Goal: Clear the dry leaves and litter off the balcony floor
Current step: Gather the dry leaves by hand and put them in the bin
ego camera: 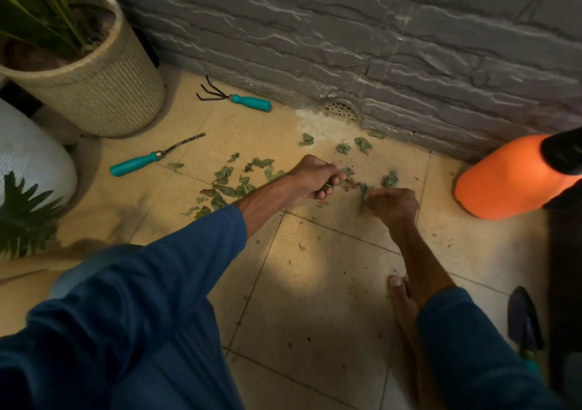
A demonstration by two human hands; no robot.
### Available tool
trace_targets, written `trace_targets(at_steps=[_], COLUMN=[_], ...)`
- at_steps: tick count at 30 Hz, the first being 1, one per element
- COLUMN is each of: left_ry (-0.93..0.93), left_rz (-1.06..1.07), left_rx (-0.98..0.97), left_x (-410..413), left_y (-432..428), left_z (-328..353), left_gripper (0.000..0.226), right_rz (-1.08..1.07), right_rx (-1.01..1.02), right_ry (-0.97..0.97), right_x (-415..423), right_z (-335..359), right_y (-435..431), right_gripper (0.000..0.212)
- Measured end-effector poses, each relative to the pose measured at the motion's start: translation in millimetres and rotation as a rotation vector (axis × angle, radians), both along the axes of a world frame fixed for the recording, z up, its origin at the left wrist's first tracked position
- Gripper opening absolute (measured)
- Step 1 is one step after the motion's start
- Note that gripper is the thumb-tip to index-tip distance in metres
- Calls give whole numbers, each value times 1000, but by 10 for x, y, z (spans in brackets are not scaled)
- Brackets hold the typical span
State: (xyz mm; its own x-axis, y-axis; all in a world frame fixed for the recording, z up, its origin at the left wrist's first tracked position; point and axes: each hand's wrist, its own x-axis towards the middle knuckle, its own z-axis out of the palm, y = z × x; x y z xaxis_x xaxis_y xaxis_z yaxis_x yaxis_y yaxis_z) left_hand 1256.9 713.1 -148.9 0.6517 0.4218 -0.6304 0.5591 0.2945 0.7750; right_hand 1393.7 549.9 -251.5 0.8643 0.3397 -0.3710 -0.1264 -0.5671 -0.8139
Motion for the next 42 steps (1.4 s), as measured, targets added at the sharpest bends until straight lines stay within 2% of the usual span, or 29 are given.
trace_targets(at_steps=[2, 5, 9, 12, 17, 21, 29, 34, 39, 42], left_ry=[3, 0, 5, 6, 0, -4, 2, -2, -4, 2], left_rz=[-2, 2, 10, 10, 4, -6, -14, -11, -8, -1], left_rx=[1, 10, 16, 9, 6, 9, 23, 7, 8, -21], left_x=[-12, -31, -52, -71, -81, -75, -66, -105, -105, -90], left_y=[7, 20, 27, 25, 16, 8, 11, 21, 47, 47], left_z=[-10, -19, -22, -23, -6, 8, 15, -26, -56, -61], left_gripper=[30, 30, 31, 31, 32, 30, 31, 33, 33, 31], right_rz=[64, 98, 189, 206, 190, 258, 195, 355, 337, 337], right_rx=[-73, -238, -301, -263, -213, -213, -184, -257, -344, -246], right_ry=[-69, -141, -280, -311, -205, -280, -347, -347, -397, -401], right_x=[-15, -76, -151, -145, -15, 117, 504, 623, 600, 519], right_z=[-40, -102, -111, -65, -7, -10, 237, 134, -4, 119], right_y=[85, 137, 119, 66, 7, -117, -89, 117, 138, 101], right_gripper=[4, 13, 8, 8, 22, 12, 11, 8, 9, 11])
